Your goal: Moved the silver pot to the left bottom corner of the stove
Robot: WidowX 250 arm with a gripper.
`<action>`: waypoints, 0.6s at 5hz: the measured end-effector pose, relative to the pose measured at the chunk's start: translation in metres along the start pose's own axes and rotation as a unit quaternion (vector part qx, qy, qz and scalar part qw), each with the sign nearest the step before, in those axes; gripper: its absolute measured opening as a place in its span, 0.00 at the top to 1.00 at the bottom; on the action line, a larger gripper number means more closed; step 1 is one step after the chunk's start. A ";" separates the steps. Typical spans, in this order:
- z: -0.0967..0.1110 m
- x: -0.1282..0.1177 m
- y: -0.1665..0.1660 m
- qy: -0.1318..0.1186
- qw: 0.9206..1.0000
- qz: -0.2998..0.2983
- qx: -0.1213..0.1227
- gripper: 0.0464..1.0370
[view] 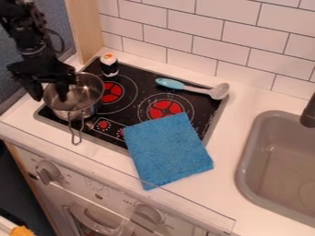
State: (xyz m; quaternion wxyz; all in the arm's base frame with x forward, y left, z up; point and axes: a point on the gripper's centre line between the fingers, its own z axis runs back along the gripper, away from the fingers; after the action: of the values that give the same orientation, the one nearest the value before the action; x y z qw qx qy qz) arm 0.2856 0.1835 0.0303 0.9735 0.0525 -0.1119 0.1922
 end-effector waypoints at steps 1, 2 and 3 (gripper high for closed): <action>0.017 0.005 -0.010 -0.012 1.000 -0.015 0.008 0.03; 0.036 0.009 -0.016 -0.014 0.999 -0.035 0.018 0.03; 0.068 0.020 -0.019 -0.039 0.997 -0.054 0.042 0.04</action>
State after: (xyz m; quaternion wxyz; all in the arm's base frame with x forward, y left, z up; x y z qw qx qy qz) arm 0.2980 0.1632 0.0998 0.9743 0.1066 -0.1384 0.1421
